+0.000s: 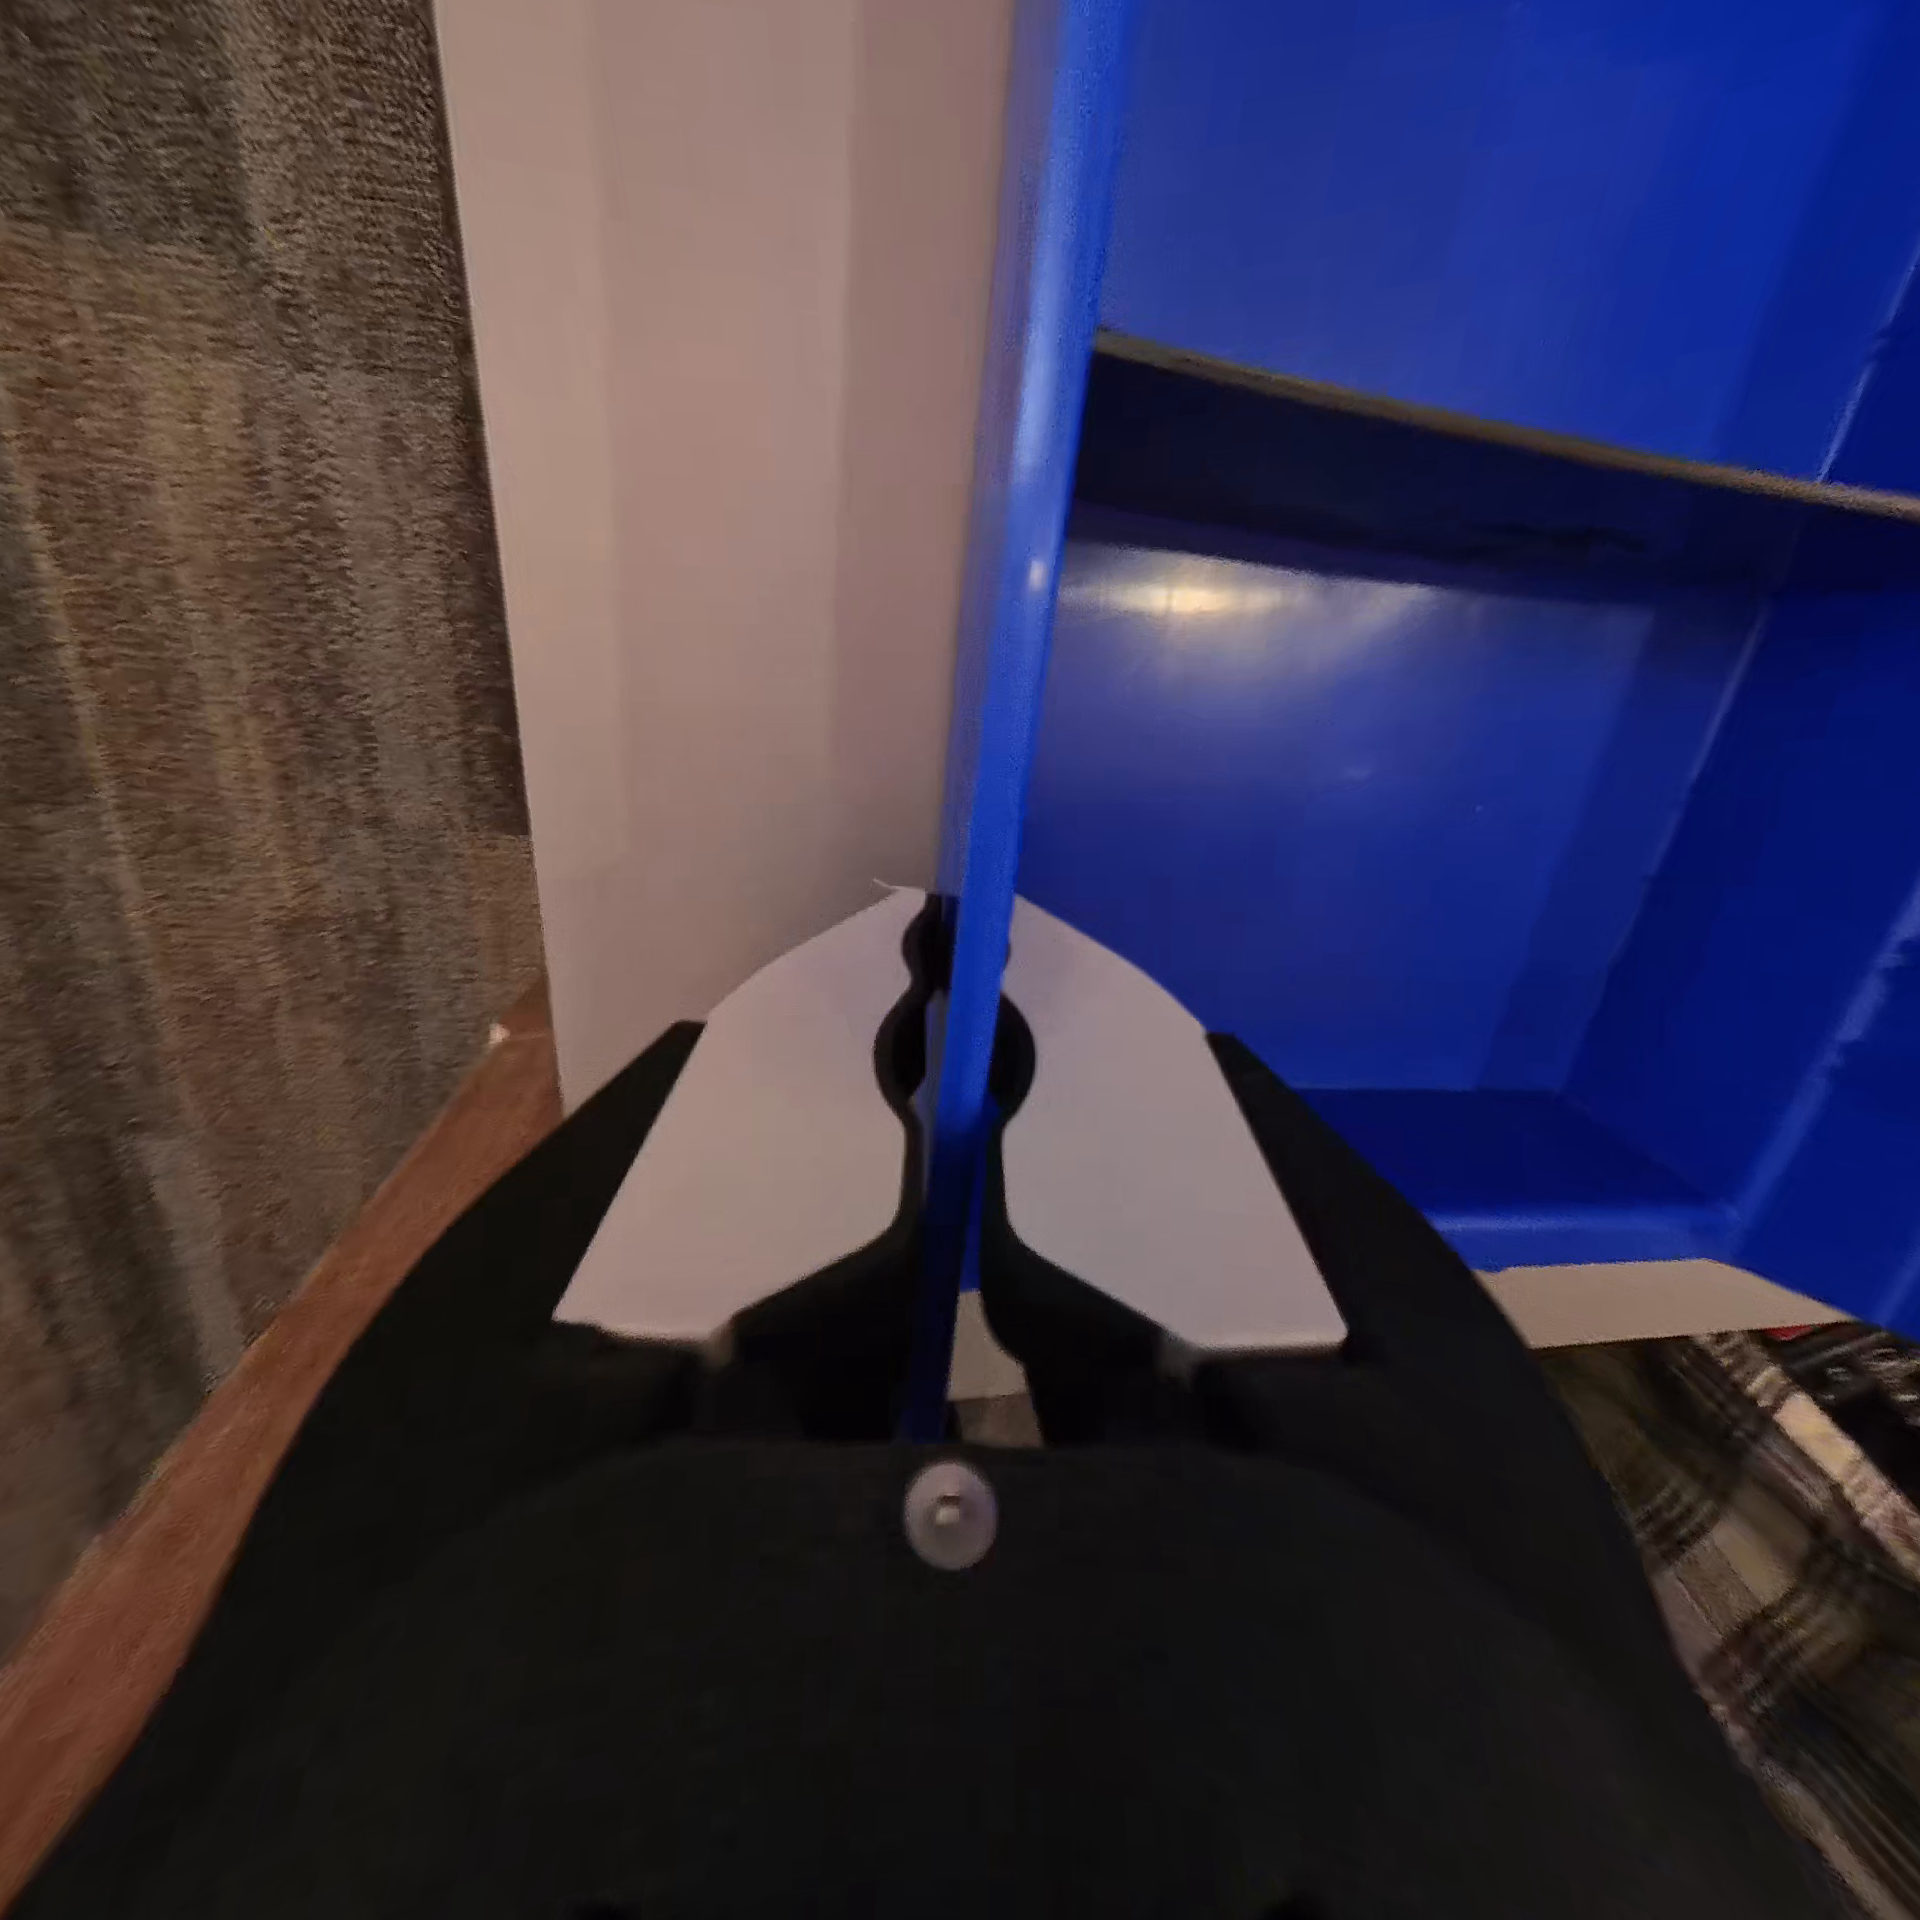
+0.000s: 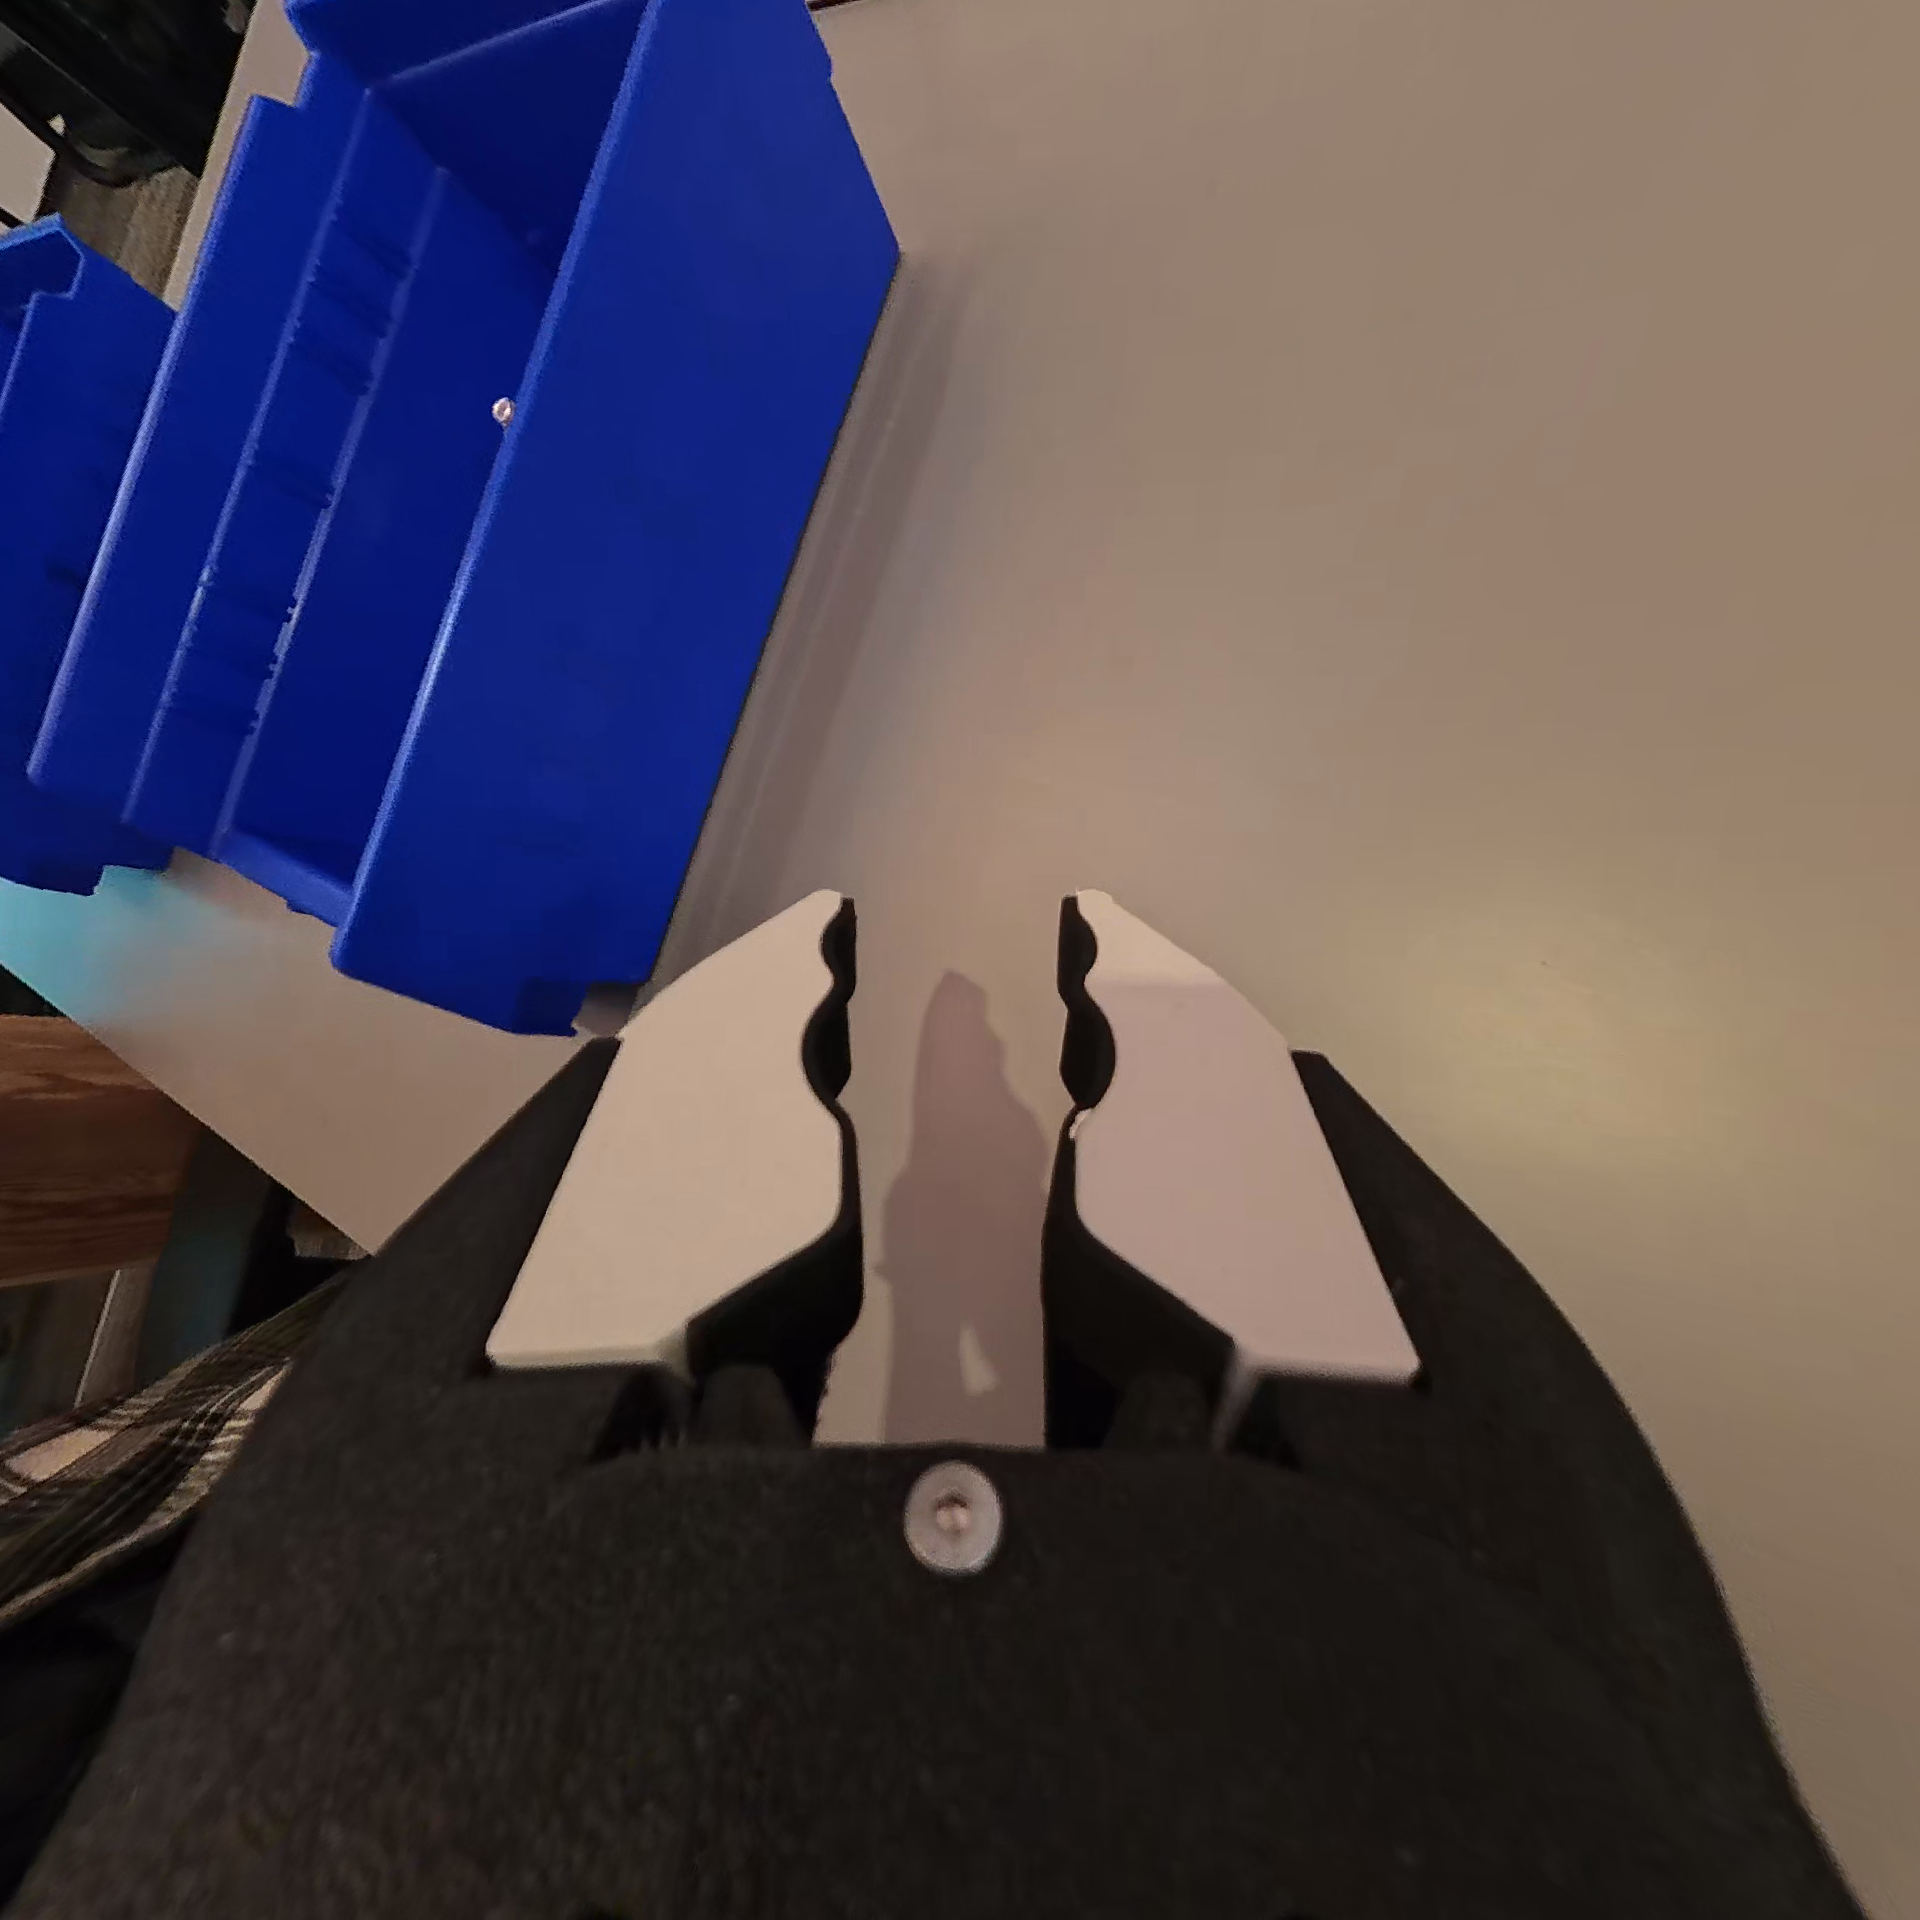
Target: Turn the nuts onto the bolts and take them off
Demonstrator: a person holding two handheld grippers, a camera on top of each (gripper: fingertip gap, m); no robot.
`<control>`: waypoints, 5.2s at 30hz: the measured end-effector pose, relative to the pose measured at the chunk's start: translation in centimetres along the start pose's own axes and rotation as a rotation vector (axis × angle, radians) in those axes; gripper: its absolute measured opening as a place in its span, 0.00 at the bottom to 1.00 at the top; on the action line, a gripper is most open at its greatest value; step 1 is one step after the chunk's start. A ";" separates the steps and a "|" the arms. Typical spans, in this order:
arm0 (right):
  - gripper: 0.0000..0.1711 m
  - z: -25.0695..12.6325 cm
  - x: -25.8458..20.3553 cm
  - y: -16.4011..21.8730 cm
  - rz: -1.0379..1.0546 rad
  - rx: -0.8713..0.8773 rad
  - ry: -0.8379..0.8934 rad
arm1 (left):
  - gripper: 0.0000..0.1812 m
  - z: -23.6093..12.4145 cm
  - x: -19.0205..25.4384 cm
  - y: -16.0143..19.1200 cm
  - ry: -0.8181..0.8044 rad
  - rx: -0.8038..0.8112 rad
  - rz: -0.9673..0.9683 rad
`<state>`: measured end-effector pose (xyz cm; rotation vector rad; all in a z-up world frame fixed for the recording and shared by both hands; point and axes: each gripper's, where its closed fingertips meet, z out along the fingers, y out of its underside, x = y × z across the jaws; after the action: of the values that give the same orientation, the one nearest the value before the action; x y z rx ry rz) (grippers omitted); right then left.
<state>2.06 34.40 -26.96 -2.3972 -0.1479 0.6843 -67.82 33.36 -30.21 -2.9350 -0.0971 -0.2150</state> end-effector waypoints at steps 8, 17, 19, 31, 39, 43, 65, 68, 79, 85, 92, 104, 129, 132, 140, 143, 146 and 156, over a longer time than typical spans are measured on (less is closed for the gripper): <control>0.21 -0.8 0.3 0.3 0.003 0.021 -0.009 | 0.03 -0.2 0.4 0.0 0.002 0.021 -0.002; 0.20 -2.1 0.6 0.4 0.000 0.041 -0.007 | 0.03 -1.8 0.1 -0.6 -0.067 0.083 -0.069; 0.20 -2.1 0.7 0.5 0.003 0.041 -0.010 | 0.03 -2.1 0.2 -0.5 -0.055 0.077 -0.073; 0.19 -3.0 0.5 0.2 -0.006 0.054 -0.004 | 0.03 -7.1 3.5 -3.4 0.065 0.178 -0.088; 0.19 -3.7 0.4 0.4 -0.008 0.056 0.003 | 0.03 -11.9 9.5 -7.3 0.075 0.227 0.035; 0.19 -4.5 0.6 0.3 -0.007 0.065 0.016 | 0.03 -13.4 14.2 -8.9 0.104 0.241 0.118; 0.19 -13.2 6.5 3.3 0.118 0.169 0.164 | 0.03 -6.3 58.4 -11.0 0.264 0.041 0.704; 0.19 -13.8 7.6 3.8 0.137 0.173 0.178 | 0.03 -4.7 61.8 -10.4 0.269 0.014 0.729; 0.19 -13.7 8.7 4.4 0.150 0.163 0.179 | 0.03 -1.7 65.2 -9.3 0.294 -0.032 0.739; 0.19 -13.5 8.7 4.4 0.150 0.157 0.181 | 0.03 0.0 64.9 -9.0 0.276 -0.049 0.728; 0.19 -13.1 8.4 4.1 0.141 0.148 0.183 | 0.03 2.1 64.6 -8.2 0.262 -0.090 0.712; 0.19 -13.2 8.8 4.2 0.145 0.141 0.192 | 0.03 5.5 65.0 -6.8 0.151 -0.164 0.739; 0.25 -12.8 6.7 2.6 0.089 0.141 0.215 | 0.20 0.9 64.5 -6.9 0.467 -0.089 0.689; 0.27 -12.6 6.5 2.4 0.080 0.141 0.216 | 0.33 -2.8 60.7 -9.5 0.435 0.064 0.692; 0.29 -11.5 5.9 2.2 0.067 0.134 0.209 | 0.53 -3.3 44.0 -12.1 0.269 0.162 0.478; 0.29 -11.0 5.6 2.1 0.061 0.122 0.212 | 0.55 -0.5 40.8 -10.7 0.243 0.108 0.435; 0.29 -10.7 5.1 1.9 0.049 0.111 0.215 | 0.56 2.1 39.5 -9.2 0.205 0.039 0.422; 0.28 -10.3 4.5 1.4 0.039 0.102 0.216 | 0.07 6.9 37.8 -4.4 0.168 -0.285 0.399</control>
<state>11.09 28.83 -22.89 -2.3617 0.0236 0.4354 -29.93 40.99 -30.35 -3.1122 0.5831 -0.4401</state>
